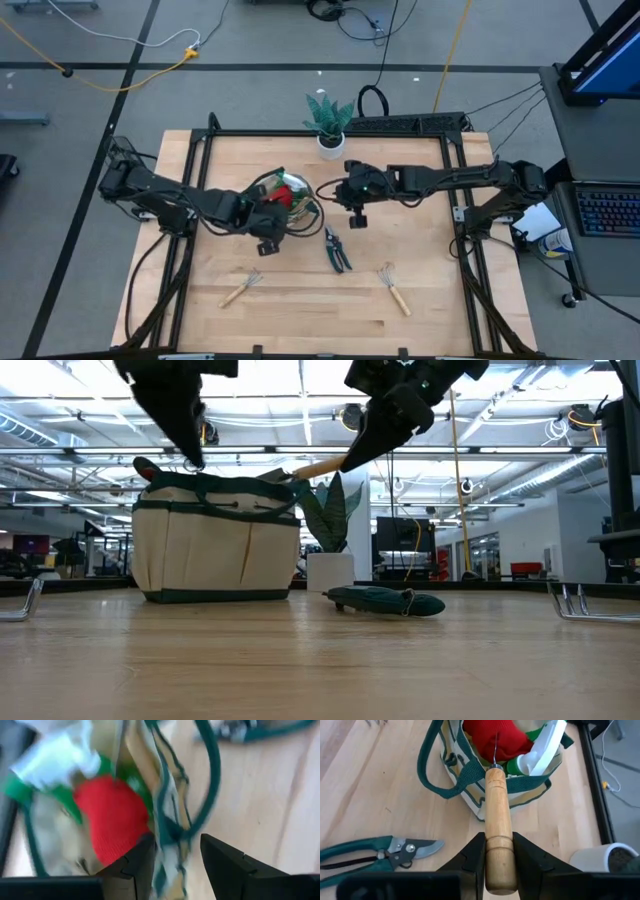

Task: Pick & Place Garden tools in Gardening bag
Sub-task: Put the brown trowel into the brown gardening bag

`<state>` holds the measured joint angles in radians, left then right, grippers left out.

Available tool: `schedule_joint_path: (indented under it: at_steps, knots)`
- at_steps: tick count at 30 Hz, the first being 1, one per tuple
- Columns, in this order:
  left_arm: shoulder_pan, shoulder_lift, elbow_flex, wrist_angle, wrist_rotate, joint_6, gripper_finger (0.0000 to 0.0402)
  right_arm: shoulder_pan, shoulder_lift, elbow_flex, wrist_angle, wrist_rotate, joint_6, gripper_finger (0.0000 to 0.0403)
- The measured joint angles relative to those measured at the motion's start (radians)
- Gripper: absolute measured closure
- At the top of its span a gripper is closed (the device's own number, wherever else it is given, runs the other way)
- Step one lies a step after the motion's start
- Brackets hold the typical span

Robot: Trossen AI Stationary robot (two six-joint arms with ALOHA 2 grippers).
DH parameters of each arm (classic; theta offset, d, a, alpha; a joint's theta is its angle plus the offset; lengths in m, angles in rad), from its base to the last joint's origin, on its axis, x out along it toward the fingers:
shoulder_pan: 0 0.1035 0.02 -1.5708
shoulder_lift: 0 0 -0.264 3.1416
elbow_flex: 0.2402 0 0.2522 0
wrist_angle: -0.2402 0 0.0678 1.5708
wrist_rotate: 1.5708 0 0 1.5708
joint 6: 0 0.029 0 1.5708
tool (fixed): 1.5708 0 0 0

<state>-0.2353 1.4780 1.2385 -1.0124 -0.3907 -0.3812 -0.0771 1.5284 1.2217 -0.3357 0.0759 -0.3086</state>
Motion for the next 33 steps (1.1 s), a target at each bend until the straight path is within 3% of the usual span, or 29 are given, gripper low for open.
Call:
schedule_joint_path:
  at_steps: [3, 7, 12, 18, 21, 28, 33]
  knots:
    - [0.03, 0.013, 0.0, 0.098, -0.033, 0.075, 0.0236, -0.002, 0.0, 0.0, 0.013, -0.001, -0.006, 0.0339]
    - [0.073, 0.03, 0.0, 0.161, 0.012, 0.14, 0.0236, -0.008, -0.015, -0.001, 0.009, -0.05, -0.007, 0.0341]
    - [0.109, 0.083, 0.001, 0.155, 0.024, 0.174, 0.0236, -0.039, -0.018, -0.002, 0.012, -0.153, 0.059, 0.034]
    - [0.119, 0.134, 0.001, 0.183, 0.024, 0.226, 0.0241, -0.097, -0.018, -0.002, -0.005, -0.173, 0.069, 0.034]
    - [0.119, 0.137, 0.001, 0.207, 0.053, 0.277, 0.0269, -0.12, -0.018, -0.002, 0.008, -0.23, 0.068, 0.034]
    - [0.119, 0.124, 0.0, 0.276, 0.128, 0.378, 0.0388, -0.142, -0.018, -0.002, 0.007, -0.33, 0.088, 0.034]
    - [0.091, 0.109, 0.0, 0.226, 0.129, 0.472, 0.0385, -0.139, -0.018, -0.002, 0.01, -0.486, 0.109, 0.0341]
